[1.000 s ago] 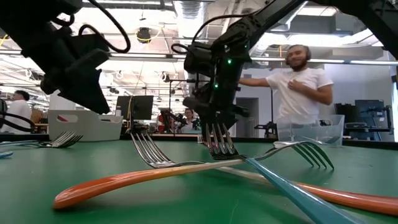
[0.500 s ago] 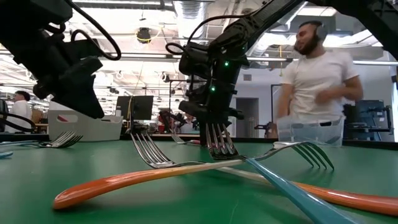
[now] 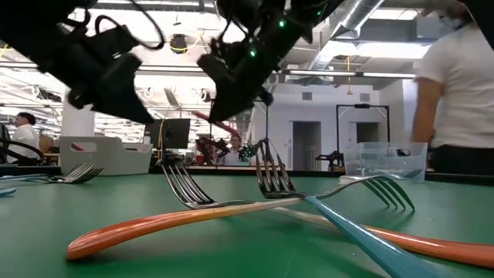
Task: Sort silverware by color (type)
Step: Put the pink fork into the white bin
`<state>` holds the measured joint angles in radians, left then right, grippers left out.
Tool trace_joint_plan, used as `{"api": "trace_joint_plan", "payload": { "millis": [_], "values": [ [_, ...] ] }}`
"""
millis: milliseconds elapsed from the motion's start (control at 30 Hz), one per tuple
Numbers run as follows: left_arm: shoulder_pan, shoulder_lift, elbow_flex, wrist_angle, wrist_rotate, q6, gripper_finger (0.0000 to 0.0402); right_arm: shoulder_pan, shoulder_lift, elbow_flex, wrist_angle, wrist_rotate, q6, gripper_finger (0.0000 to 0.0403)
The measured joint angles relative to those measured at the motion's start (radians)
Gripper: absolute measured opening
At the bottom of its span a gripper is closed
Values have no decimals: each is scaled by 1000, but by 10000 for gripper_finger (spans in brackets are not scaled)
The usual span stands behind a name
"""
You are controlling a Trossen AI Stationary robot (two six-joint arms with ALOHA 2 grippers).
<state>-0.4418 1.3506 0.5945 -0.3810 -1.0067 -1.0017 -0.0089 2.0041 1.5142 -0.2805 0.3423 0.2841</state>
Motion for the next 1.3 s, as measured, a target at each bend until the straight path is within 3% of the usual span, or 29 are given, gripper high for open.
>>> {"api": "trace_joint_plan", "payload": {
  "millis": [233, 500, 633, 733, 933, 1033, 1167, 1300],
  "values": [
    [45, -1, 0, 124, -56, 142, 89, 74, -4, 2, 53, 288, -138, 60],
    [86, -67, 0, 173, -120, 203, 90, 111, -1, 2, 54, 341, -218, 60],
    [103, -139, 0, 172, -134, 213, 109, 127, -1, 2, 61, 367, -247, 60],
    [130, -199, 0, 171, -91, 220, 143, 132, -1, 2, 74, 367, -260, 60],
    [242, -303, 0, 179, 133, 201, 220, 141, -1, 2, 133, 367, -260, 68],
    [287, -332, 0, 196, 184, 234, 245, 148, -1, 2, 187, 368, -264, 71],
    [318, -346, 0, 291, 214, 358, 251, 155, -2, 2, 242, 378, -292, 71],
    [320, -345, 0, 391, 281, 453, 222, 158, -3, 4, 252, 374, -296, 72]
  ]
}}
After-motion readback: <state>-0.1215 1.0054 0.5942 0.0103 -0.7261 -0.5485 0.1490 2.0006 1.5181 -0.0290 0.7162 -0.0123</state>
